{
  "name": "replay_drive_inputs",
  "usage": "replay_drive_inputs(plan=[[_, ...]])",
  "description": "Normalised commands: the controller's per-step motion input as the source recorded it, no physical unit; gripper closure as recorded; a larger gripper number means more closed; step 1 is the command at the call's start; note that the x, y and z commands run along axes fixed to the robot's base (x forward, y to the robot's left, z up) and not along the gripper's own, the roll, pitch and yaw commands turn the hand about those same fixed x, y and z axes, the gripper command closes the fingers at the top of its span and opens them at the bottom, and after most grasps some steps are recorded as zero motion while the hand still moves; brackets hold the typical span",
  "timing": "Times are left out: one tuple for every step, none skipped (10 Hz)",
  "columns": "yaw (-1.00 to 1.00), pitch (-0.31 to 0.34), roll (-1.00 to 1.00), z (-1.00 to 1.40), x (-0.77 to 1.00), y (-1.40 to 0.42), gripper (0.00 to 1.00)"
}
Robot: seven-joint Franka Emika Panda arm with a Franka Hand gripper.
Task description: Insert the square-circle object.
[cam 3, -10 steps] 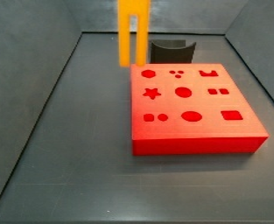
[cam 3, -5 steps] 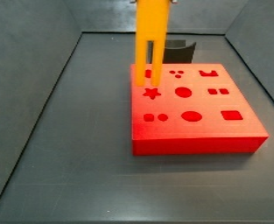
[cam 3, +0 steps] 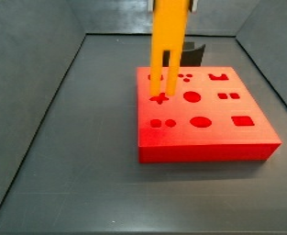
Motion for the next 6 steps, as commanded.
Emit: replay_drive_inputs(plan=[[0.16,0.106,0.42,-0.29,0.46,-0.35,1.0],[0.16,0.107,0.46,-0.28,0.47,-0.31,1.0],[0.23,0.121,0.44,-0.2,0.37,-0.27,1.0],[0.24,0.127,0.32,-0.17,0.41,-0.23,1.0],[0.14,0.023,0.0,-0.22,0.18,-0.05,1.0],[0.12,0.0,-0.05,-0.31,0.11,0.0,1.0]])
